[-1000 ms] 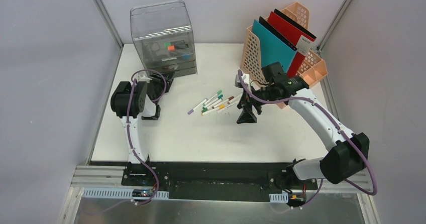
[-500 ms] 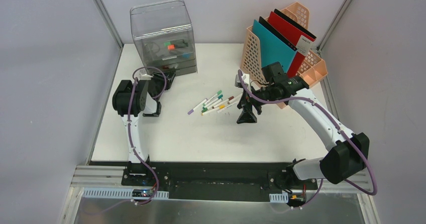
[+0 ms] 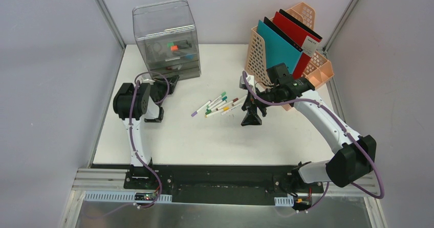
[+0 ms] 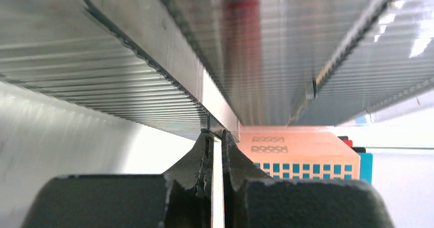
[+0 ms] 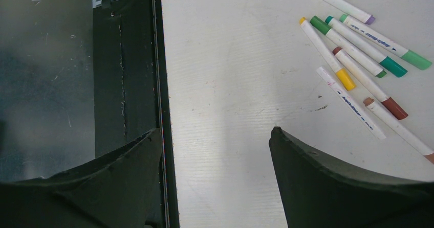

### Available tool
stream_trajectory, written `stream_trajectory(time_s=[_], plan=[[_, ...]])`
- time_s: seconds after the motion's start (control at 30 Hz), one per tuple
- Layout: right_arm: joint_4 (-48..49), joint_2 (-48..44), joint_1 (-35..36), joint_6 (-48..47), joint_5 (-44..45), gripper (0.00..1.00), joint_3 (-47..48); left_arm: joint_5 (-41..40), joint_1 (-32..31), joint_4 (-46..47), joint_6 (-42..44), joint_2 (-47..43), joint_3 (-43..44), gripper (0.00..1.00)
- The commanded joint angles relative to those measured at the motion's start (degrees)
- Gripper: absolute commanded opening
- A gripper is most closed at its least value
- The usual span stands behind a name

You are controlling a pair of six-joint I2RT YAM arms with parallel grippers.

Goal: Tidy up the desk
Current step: Open the drawer in the storage box.

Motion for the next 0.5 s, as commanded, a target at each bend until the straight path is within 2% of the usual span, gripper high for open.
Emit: stream_trajectory(time_s=[0.0, 0.3, 0.47], plan=[[-0.56, -0.41, -0.07, -1.72, -0.7, 0.8, 1.74, 0.49, 0.67, 0.48, 2.46, -3.81, -6.42, 0.0], [-0.48, -0.55, -0.05, -1.59, -0.72, 0.8, 1.75, 5.12, -0.16, 2.72, 4.2, -7.77, -17.01, 0.0], [-0.48, -0.34, -0.11, -1.64, -0.71, 0.8, 1.73, 8.15, -0.4, 2.72, 4.96, -8.92, -20.2, 0.15]])
